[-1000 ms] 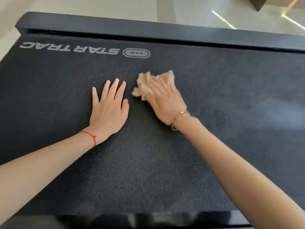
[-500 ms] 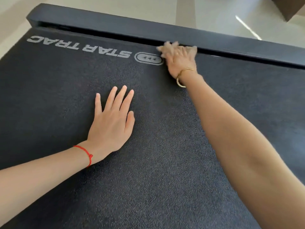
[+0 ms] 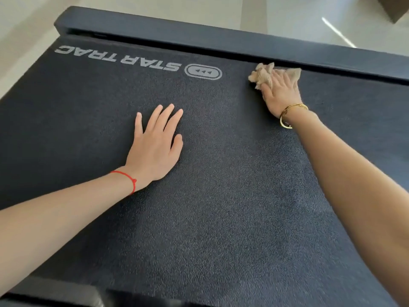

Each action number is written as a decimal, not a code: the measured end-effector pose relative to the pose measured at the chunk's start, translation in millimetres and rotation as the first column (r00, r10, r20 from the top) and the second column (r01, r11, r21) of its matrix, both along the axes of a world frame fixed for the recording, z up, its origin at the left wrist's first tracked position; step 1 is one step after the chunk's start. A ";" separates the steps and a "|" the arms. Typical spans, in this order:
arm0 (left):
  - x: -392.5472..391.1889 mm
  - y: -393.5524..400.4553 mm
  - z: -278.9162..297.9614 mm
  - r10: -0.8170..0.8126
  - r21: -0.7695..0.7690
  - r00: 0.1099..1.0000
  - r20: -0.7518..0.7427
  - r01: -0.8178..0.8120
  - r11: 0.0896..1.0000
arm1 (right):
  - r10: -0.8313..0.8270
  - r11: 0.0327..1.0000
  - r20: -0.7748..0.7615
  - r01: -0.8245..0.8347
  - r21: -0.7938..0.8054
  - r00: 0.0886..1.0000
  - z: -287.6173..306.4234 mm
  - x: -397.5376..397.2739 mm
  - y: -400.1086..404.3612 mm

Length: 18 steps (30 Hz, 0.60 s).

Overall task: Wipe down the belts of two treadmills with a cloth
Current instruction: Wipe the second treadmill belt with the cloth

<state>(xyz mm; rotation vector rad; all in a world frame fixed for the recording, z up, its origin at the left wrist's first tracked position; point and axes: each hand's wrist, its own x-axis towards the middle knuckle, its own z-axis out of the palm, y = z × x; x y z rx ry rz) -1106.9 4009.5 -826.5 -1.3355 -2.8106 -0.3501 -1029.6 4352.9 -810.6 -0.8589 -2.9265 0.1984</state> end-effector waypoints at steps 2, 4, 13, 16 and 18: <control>0.5 0.1 -0.6 0.002 0.009 1.000 -0.002 -0.002 1.000 | 0.042 0.999 0.005 -0.042 0.018 0.999 -2.0 6.0 -26.1; 0.8 0.1 -1.0 0.000 0.012 1.000 -0.004 0.000 1.000 | 0.182 0.983 -0.036 -0.182 0.008 0.983 1.6 19.2 -72.1; 0.8 -2.2 -1.2 -0.011 0.022 1.000 0.005 0.011 1.000 | 0.447 0.888 -0.056 -0.450 -0.091 0.893 12.6 120.7 -171.0; 0.2 -1.8 -0.4 -0.002 0.029 1.000 0.016 0.002 1.000 | 0.248 0.967 -0.081 -0.252 -0.042 0.965 22.0 109.8 -119.3; -0.1 -1.7 0.1 0.001 0.026 1.000 0.021 -0.002 1.000 | 0.054 0.996 -0.023 -0.056 -0.069 0.998 14.7 106.8 -88.4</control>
